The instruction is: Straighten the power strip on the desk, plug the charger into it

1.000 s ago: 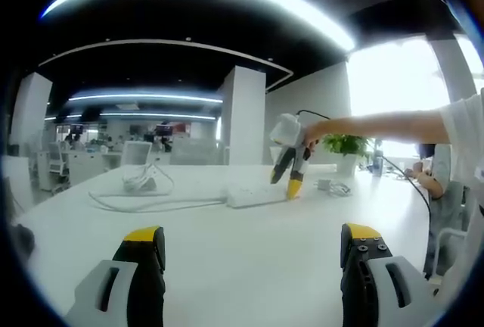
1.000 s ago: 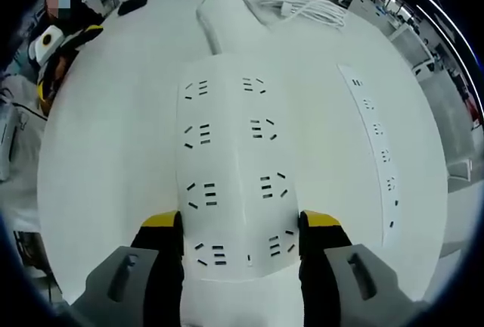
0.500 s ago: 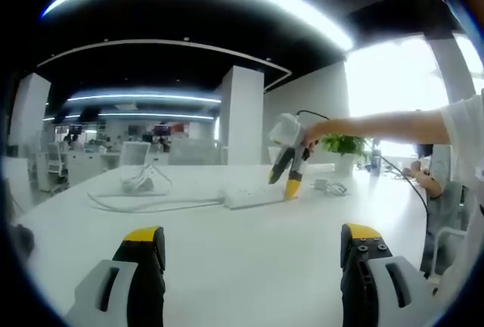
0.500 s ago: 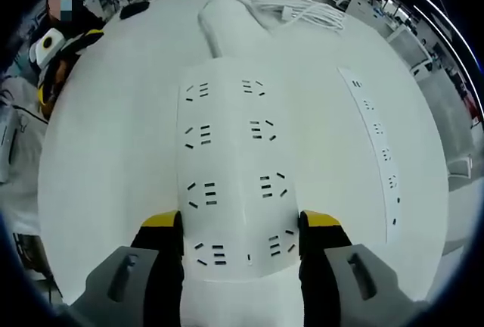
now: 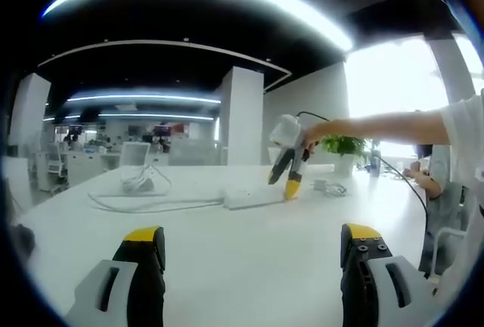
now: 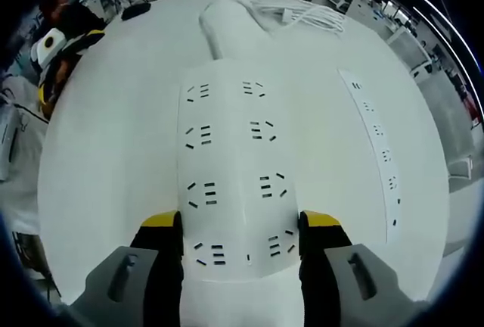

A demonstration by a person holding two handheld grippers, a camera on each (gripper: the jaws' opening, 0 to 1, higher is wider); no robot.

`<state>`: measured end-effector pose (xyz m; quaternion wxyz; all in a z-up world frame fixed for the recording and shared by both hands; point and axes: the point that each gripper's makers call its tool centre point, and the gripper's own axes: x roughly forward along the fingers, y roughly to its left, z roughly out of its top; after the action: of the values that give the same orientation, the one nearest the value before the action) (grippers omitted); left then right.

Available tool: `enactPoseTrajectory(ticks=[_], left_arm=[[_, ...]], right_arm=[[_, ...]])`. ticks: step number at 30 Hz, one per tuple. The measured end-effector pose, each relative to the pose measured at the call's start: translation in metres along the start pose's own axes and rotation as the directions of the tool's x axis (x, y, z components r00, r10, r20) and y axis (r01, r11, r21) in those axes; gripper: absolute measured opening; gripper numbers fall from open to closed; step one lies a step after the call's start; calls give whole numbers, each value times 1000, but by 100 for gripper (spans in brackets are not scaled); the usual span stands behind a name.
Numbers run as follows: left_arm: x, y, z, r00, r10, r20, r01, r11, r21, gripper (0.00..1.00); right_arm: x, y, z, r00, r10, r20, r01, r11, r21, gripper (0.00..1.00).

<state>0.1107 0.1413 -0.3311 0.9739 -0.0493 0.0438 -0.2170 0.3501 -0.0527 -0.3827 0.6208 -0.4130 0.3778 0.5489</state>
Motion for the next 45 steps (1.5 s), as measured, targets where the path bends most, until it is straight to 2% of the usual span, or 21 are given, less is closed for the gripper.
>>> enactPoseTrajectory(ticks=[28,40,42,45], left_arm=[[1,2,1,1000,3,-3,-3,1000,5,99],[-2,6,6,1000,11,6,-11,1000,5,99],[-3,6,7,1000,12,9,-12,1000,5,99],[-5,7,7,1000,15,10,-15,1000,5,99]], right_arm=[[2,3,2,999,31,19,-30,998,-47,61],[3,1,2,999,14,29,-13,999,-52,62],[3,-2,5,998,8,56,-6,1000,-24,63],[1,-9,11,994,-3,108,6,1000,-24,67]])
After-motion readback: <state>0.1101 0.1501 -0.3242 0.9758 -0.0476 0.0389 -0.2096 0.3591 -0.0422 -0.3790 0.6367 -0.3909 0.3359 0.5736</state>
